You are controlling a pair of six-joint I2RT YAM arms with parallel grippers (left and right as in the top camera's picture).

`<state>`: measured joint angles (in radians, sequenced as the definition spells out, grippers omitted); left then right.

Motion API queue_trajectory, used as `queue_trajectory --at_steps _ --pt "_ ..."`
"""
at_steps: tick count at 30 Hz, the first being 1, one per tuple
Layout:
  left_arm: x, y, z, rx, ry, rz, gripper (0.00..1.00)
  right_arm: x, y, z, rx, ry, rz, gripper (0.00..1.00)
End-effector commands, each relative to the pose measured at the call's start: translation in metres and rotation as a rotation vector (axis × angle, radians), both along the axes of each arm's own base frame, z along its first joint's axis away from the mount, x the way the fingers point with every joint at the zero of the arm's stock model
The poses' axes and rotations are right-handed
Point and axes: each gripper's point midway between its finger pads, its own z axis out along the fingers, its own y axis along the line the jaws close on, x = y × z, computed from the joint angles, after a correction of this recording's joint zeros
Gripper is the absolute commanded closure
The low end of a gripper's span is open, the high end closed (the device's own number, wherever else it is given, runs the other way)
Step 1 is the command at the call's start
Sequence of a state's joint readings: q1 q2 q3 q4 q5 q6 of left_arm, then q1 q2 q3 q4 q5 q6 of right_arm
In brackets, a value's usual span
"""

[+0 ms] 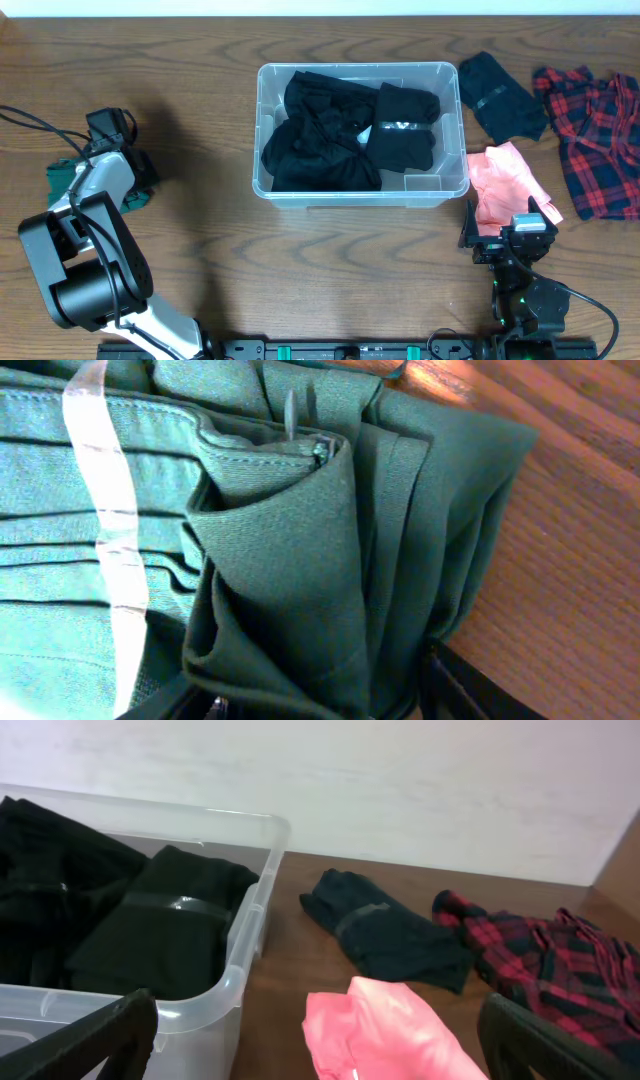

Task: Pack container
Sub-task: 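Close the left gripper on the green garment and lift it, then carry the green garment with the left gripper over the bin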

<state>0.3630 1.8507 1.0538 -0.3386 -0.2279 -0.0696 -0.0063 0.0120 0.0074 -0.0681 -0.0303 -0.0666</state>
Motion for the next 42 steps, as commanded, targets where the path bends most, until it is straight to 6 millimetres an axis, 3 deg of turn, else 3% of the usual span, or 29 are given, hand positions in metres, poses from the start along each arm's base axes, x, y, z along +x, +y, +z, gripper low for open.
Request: queue_trajectory --at_steps 1,4,7,9,16,20,26,30,35,39,42 --pt "-0.01 -0.01 -0.021 -0.055 0.054 -0.009 0.44 0.0 0.0 0.0 -0.009 -0.001 0.003 0.01" --pt "-0.011 -0.012 -0.022 -0.06 0.058 -0.013 0.43 0.0 0.0 0.0 -0.01 -0.001 0.003 0.01" --pt "-0.01 -0.014 -0.024 -0.061 0.063 -0.019 0.28 0.0 0.0 0.0 -0.009 -0.001 0.003 0.01" --pt "-0.011 -0.017 -0.027 -0.064 0.072 -0.025 0.25 0.0 0.0 0.0 -0.01 -0.001 0.003 0.01" --pt "-0.02 -0.022 -0.055 -0.086 0.145 -0.029 0.24 0.0 0.0 0.0 -0.01 -0.001 0.003 0.01" --pt "-0.021 -0.022 -0.058 -0.089 0.152 -0.03 0.58 0.0 0.0 0.0 -0.009 -0.001 0.003 0.01" --pt "-0.015 -0.02 -0.046 -0.078 0.129 -0.037 0.91 0.0 0.0 0.0 -0.009 -0.001 0.003 0.01" --pt "-0.002 -0.018 -0.021 -0.055 0.084 -0.061 0.94 0.0 0.0 0.0 -0.009 -0.001 0.003 0.01" --pt "0.034 -0.025 0.052 0.003 -0.064 -0.115 0.94 0.0 0.0 0.0 -0.009 -0.001 0.003 0.01" --pt "0.059 -0.052 0.116 0.04 -0.188 -0.193 0.94 0.0 0.0 0.0 -0.009 -0.001 0.003 0.01" --pt "0.067 -0.085 0.154 0.058 -0.251 -0.271 0.94 0.0 0.0 0.0 -0.009 -0.001 0.003 0.01"
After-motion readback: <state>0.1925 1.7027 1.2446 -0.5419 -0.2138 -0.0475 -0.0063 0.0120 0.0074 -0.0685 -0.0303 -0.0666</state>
